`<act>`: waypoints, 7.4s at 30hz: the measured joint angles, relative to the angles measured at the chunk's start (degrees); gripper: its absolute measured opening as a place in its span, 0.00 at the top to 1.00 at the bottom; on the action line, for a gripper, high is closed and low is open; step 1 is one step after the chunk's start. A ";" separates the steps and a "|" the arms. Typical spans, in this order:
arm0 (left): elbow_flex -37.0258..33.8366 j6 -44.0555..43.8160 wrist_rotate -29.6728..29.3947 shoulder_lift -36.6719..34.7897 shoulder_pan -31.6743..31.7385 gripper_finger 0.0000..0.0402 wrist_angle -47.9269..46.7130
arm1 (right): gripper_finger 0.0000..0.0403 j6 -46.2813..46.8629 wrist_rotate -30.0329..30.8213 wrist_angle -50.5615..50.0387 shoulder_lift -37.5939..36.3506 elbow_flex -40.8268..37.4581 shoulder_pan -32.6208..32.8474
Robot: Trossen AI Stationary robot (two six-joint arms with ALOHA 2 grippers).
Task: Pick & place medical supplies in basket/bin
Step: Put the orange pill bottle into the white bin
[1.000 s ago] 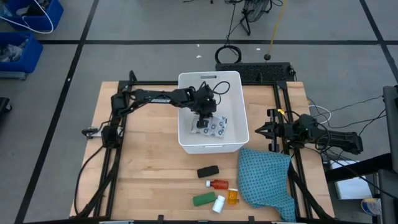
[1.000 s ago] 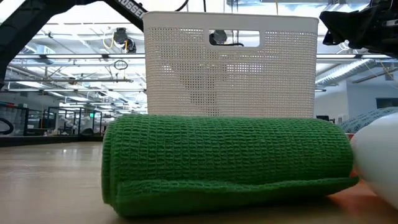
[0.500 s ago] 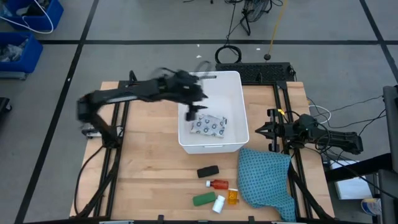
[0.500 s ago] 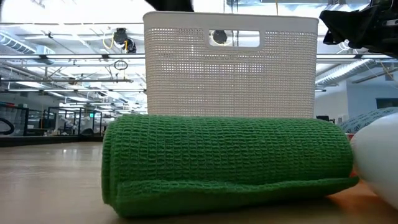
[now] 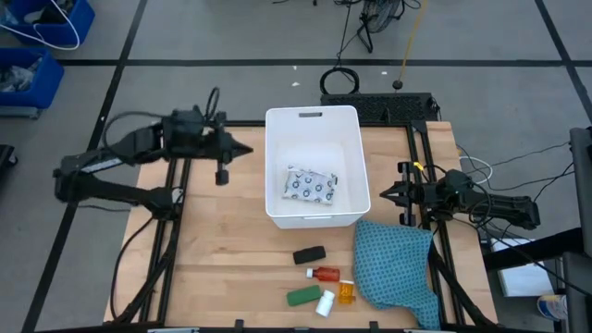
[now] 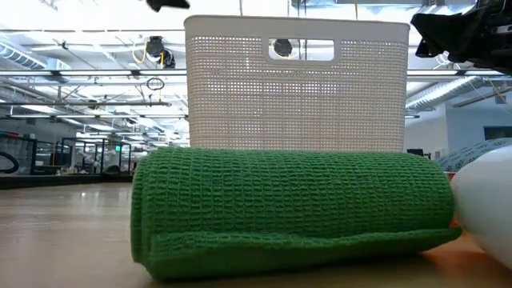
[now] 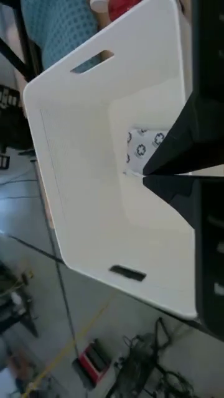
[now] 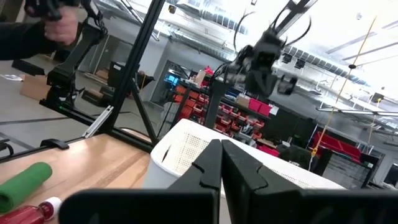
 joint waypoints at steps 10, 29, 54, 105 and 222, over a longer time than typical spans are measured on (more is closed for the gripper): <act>-41.93 -3.62 4.46 -17.06 -1.33 0.99 37.20 | 1.00 0.68 -0.11 2.18 0.00 0.00 -0.02; -64.93 -9.89 -0.30 -26.38 -1.68 1.00 60.81 | 1.00 4.93 -0.24 0.85 -0.02 0.00 0.00; -64.93 -11.63 -3.27 -26.09 -1.66 0.89 59.52 | 1.00 1.77 3.00 -16.31 27.67 33.78 12.01; -64.88 -25.87 -3.27 -26.09 -1.66 0.89 59.41 | 0.27 1.67 35.54 -33.63 87.17 60.12 54.33; -64.88 0.22 -6.26 -26.07 -1.66 0.89 70.34 | 0.62 -0.22 40.36 -7.21 44.55 40.53 8.42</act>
